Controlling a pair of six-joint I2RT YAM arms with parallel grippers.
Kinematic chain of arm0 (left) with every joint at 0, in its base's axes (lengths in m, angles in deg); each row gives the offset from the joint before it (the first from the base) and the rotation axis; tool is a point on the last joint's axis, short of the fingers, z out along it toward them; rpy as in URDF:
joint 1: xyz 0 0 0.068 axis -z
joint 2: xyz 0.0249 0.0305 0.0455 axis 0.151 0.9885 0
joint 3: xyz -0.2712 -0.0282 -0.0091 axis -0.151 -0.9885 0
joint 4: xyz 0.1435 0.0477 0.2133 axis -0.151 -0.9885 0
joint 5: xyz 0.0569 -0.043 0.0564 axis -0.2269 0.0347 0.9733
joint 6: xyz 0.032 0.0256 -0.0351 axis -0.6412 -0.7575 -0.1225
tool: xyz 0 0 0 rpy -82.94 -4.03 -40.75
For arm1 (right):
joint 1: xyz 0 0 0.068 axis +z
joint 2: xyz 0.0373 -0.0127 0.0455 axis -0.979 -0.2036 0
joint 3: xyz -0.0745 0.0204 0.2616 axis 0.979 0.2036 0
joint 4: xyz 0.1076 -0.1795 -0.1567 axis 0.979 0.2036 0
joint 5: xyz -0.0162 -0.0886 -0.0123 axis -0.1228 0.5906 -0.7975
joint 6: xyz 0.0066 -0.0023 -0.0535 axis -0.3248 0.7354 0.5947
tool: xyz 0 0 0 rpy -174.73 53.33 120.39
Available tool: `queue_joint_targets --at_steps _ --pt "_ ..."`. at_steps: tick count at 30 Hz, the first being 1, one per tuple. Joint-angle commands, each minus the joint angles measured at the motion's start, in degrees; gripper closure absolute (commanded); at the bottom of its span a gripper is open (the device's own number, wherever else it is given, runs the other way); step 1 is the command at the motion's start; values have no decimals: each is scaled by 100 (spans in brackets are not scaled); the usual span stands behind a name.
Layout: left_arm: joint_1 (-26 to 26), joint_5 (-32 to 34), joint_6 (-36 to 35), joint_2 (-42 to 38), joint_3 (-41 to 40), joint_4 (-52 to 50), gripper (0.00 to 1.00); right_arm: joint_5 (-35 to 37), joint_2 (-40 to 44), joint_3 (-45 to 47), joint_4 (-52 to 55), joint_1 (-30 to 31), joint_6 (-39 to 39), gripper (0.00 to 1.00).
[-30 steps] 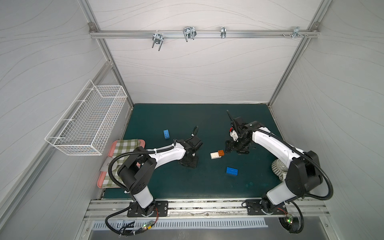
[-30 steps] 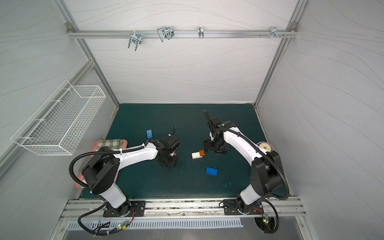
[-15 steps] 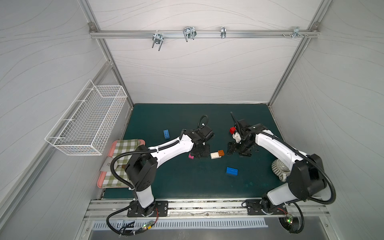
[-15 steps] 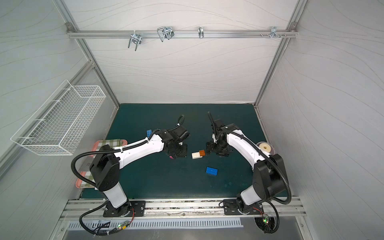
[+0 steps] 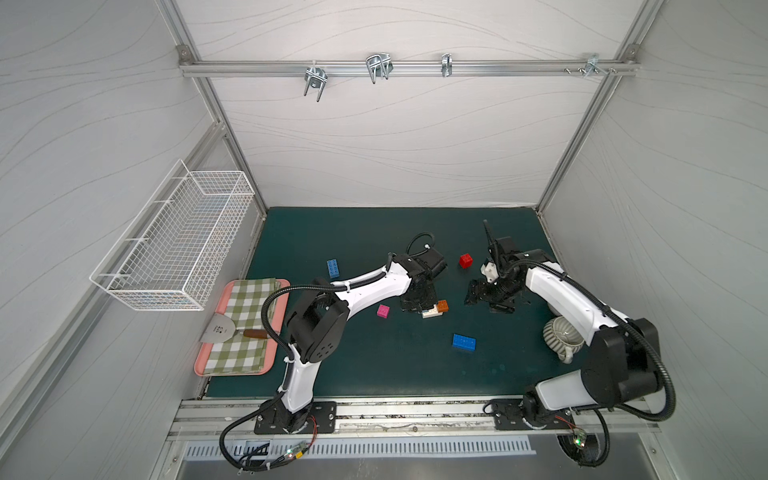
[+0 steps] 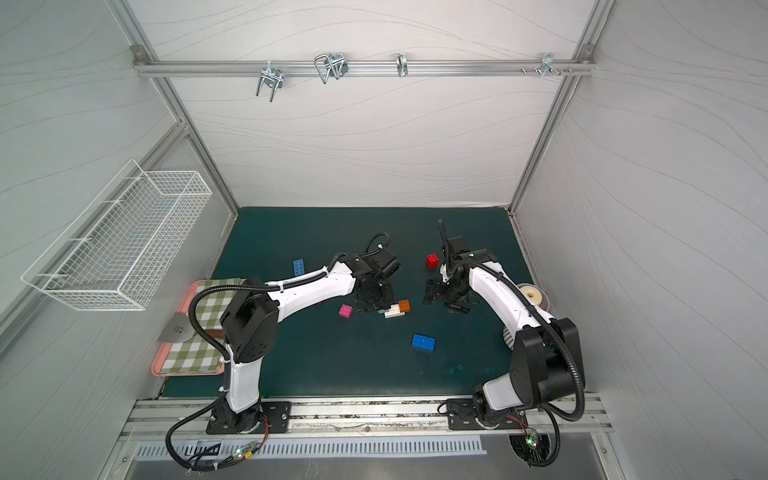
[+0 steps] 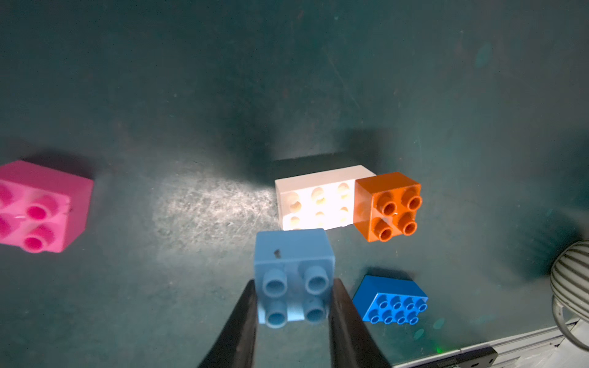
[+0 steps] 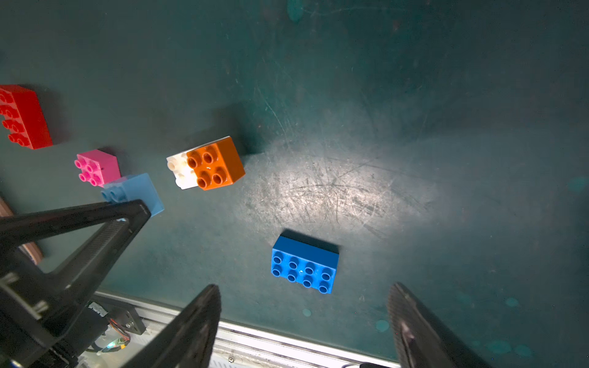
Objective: Assemble a carrot with lego
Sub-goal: Assemble the lego brick with the lego brick.
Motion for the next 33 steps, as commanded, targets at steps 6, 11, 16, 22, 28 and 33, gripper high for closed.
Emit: queue_joint_targets --at_steps 6,11,16,22,28,33 --pt "108 272 397 261 273 -260 100 -190 90 23 -59 -173 200 16" --pt "113 423 369 408 365 -306 100 -218 89 6 -51 -243 240 15" --pt "108 503 349 578 504 -308 100 -226 108 21 -53 -305 258 15" --pt "109 520 345 664 538 -341 100 -226 120 31 -42 -341 264 14" --pt "113 439 296 769 607 -502 100 -246 102 5 -27 -354 266 14" --pt "108 529 223 808 613 -725 100 -233 111 2 -14 -359 276 14"
